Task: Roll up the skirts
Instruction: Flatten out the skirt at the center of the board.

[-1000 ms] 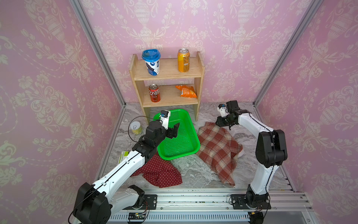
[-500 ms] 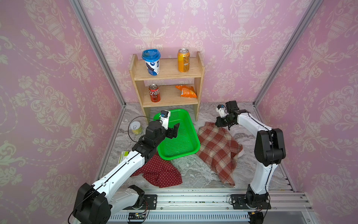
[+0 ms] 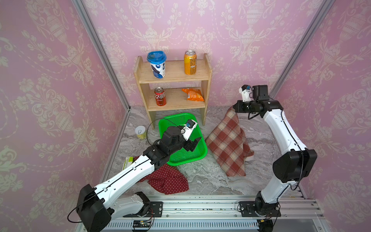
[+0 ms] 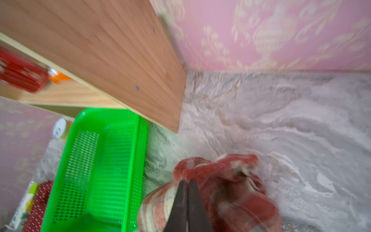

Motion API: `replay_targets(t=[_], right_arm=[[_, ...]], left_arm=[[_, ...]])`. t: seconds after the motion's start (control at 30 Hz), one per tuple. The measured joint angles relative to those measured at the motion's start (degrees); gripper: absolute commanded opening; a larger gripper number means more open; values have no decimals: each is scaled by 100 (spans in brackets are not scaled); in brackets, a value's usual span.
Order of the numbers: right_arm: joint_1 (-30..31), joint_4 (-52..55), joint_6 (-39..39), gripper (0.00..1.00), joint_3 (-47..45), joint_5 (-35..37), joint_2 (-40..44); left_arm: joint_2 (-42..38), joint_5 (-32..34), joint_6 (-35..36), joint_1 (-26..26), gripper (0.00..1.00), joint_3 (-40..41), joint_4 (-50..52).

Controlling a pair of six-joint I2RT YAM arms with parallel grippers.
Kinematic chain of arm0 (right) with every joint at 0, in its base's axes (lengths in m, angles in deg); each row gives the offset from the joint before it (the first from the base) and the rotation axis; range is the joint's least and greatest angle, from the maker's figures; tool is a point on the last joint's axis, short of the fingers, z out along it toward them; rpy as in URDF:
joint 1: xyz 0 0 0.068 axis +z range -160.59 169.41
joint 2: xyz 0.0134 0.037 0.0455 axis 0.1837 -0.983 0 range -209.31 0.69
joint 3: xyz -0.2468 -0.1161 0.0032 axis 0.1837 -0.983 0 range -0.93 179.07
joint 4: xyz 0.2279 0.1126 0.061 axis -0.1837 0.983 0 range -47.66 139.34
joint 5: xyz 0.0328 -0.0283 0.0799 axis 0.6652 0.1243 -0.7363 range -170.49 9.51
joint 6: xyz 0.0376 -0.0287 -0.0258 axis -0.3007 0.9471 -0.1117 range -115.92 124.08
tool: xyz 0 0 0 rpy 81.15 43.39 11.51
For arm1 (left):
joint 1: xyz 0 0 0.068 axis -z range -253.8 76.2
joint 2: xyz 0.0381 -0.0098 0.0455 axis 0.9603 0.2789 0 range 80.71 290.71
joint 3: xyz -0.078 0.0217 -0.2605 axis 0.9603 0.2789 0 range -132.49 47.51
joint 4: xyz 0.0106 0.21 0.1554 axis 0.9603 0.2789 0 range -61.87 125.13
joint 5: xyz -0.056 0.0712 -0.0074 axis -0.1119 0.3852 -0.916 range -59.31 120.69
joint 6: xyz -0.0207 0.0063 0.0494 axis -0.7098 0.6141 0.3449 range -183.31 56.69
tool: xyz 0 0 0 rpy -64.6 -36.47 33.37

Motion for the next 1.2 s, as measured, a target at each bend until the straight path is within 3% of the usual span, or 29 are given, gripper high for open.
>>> replay_targets(t=[0.2, 0.37, 0.73, 1.03, 1.2], right_arm=[[-20, 474, -310, 0, 1355, 4, 409], [-17, 745, -455, 0, 1615, 66, 748], [-22, 743, -804, 0, 767, 42, 769], [-17, 1130, -914, 0, 2323, -22, 629], [-15, 1121, -1067, 0, 2417, -101, 702]], left_arm=[[330, 0, 691, 922, 87, -640, 107], [472, -2, 1167, 1364, 89, -850, 223], [1794, 177, 1462, 1637, 91, -1128, 151], [2175, 450, 1458, 1895, 93, -1198, -404], [2774, 748, 1469, 2297, 94, -1816, -627]])
